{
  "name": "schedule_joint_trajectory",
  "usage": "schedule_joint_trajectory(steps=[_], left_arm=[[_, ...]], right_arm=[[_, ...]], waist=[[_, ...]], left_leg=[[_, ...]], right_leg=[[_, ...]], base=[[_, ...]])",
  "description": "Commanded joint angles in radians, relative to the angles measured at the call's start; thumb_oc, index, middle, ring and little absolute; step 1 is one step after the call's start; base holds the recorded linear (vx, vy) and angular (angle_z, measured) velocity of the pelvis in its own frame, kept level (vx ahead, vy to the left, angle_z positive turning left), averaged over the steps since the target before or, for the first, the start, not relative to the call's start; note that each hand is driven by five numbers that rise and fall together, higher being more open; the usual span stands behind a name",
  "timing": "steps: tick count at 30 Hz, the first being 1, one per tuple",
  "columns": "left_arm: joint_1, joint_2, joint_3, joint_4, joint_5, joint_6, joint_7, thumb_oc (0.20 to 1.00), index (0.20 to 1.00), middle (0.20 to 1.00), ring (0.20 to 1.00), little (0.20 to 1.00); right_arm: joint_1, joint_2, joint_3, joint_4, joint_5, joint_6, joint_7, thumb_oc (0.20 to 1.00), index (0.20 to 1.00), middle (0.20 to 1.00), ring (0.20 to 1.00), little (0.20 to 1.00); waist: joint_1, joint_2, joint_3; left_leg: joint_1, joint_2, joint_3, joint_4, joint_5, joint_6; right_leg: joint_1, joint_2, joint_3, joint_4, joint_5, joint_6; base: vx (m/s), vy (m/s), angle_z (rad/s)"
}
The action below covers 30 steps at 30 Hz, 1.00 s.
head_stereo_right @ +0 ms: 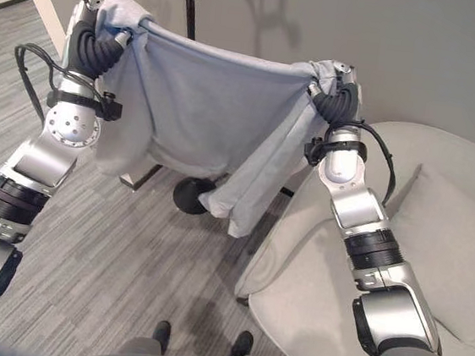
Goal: Hang the clothes on the sofa on the clothes rack.
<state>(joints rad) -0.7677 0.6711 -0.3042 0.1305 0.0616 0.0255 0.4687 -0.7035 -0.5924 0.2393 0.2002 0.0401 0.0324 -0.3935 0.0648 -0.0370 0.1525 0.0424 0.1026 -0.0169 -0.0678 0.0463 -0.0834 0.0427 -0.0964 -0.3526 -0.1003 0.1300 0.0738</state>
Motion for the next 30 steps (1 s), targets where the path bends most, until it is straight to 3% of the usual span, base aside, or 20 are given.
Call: schedule_joint_trajectory(steps=[1, 7, 9, 12, 14, 16, 20, 26, 27, 30], left_arm=[[-0.072, 0.021, 0.019, 0.033, 0.038, -0.033, 0.021, 0.2, 0.2, 0.2, 0.2, 0.2], [-0.066, 0.02, 0.027, 0.015, 0.022, -0.036, 0.023, 0.2, 0.2, 0.2, 0.2, 0.2], [-0.061, 0.014, 0.036, 0.008, 0.013, -0.04, 0.026, 0.2, 0.2, 0.2, 0.2, 0.2], [-0.066, 0.011, 0.036, 0.007, 0.004, -0.039, 0.032, 0.2, 0.2, 0.2, 0.2, 0.2], [-0.069, 0.015, 0.033, 0.011, 0.002, -0.037, 0.035, 0.2, 0.2, 0.2, 0.2, 0.2], [-0.081, 0.024, 0.024, 0.019, -0.002, -0.039, 0.045, 0.2, 0.2, 0.2, 0.2, 0.2], [-0.085, 0.034, 0.022, 0.022, -0.005, -0.045, 0.05, 0.2, 0.2, 0.2, 0.2, 0.2], [-0.084, 0.032, 0.01, 0.015, -0.006, -0.046, 0.042, 0.2, 0.2, 0.2, 0.2, 0.2], [-0.084, 0.02, -0.001, 0.012, -0.001, -0.047, 0.029, 0.2, 0.2, 0.2, 0.2, 0.2], [-0.084, 0.032, -0.021, 0.016, 0.009, -0.04, 0.003, 0.2, 0.2, 0.2, 0.2, 0.2]], right_arm=[[-0.061, -0.036, -0.025, -0.005, 0.01, -0.061, -0.017, 0.2, 0.2, 0.2, 0.2, 0.2], [-0.08, -0.053, -0.012, -0.003, 0.033, -0.073, -0.015, 0.2, 0.2, 0.2, 0.2, 0.2], [-0.082, -0.055, -0.014, -0.003, 0.04, -0.074, -0.016, 0.2, 0.2, 0.2, 0.2, 0.2], [-0.1, -0.066, -0.004, 0.003, 0.041, -0.074, -0.016, 0.2, 0.2, 0.2, 0.2, 0.2], [-0.101, -0.071, 0.0, 0.006, 0.037, -0.073, -0.015, 0.2, 0.2, 0.2, 0.2, 0.2], [-0.105, -0.082, -0.002, 0.011, 0.032, -0.078, -0.026, 0.2, 0.2, 0.2, 0.2, 0.2], [-0.105, -0.087, -0.011, 0.008, 0.027, -0.077, -0.032, 0.2, 0.2, 0.2, 0.2, 0.2], [-0.06, -0.067, -0.04, -0.007, 0.01, -0.067, -0.03, 0.2, 0.2, 0.2, 0.2, 0.2], [-0.025, -0.061, -0.072, -0.02, -0.012, -0.056, -0.028, 0.2, 0.2, 0.2, 0.2, 0.2], [0.033, 0.001, -0.108, -0.046, -0.032, -0.036, -0.019, 0.2, 0.2, 0.2, 0.2, 0.2]], waist=[[0.016, 0.002, -0.086], [0.018, -0.006, -0.051], [0.02, -0.007, -0.032], [0.013, 0.003, -0.031], [0.013, 0.009, -0.04], [0.013, 0.016, -0.039], [0.008, 0.04, -0.041], [0.002, 0.064, -0.06], [-0.006, 0.058, -0.072], [-0.007, 0.011, -0.101]], left_leg=[[0.005, 0.039, 0.037, 0.063, -0.089, -0.055], [-0.07, 0.054, -0.008, 0.246, -0.114, -0.084], [-0.114, 0.064, -0.019, 0.312, -0.098, -0.095], [-0.131, 0.092, -0.022, 0.237, -0.069, -0.09], [-0.138, 0.11, -0.035, 0.132, -0.021, -0.092], [-0.187, 0.132, -0.062, 0.024, 0.017, -0.117], [-0.22, 0.17, -0.105, -0.018, 0.036, -0.149], [-0.212, 0.181, -0.103, -0.011, 0.054, -0.147], [-0.216, 0.15, -0.096, 0.022, 0.059, -0.132], [-0.175, 0.078, -0.005, 0.08, -0.022, -0.076]], right_leg=[[0.033, -0.031, 0.01, 0.013, -0.117, 0.119], [0.059, -0.013, 0.002, 0.013, -0.139, 0.089], [0.074, -0.012, -0.002, 0.013, -0.153, 0.085], [0.071, -0.01, -0.003, 0.013, -0.151, 0.094], [0.066, -0.007, 0.004, 0.013, -0.148, 0.1], [0.071, -0.012, 0.019, 0.013, -0.165, 0.111], [0.086, -0.022, 0.047, 0.015, -0.187, 0.123], [0.109, -0.084, 0.081, 0.045, -0.192, 0.159], [0.111, -0.138, 0.085, 0.067, -0.173, 0.177], [0.074, -0.238, 0.101, 0.123, -0.116, 0.188]], base=[[0.03, -0.101, 0.06], [0.0, -0.109, 0.11], [0.01, -0.034, 0.08], [0.04, 0.077, 0.14], [0.06, 0.12, 0.1], [0.08, 0.16, 0.11], [0.1, 0.239, 0.1], [0.14, 0.415, -0.12], [0.15, 0.515, -0.1], [0.23, 0.648, -0.13]])
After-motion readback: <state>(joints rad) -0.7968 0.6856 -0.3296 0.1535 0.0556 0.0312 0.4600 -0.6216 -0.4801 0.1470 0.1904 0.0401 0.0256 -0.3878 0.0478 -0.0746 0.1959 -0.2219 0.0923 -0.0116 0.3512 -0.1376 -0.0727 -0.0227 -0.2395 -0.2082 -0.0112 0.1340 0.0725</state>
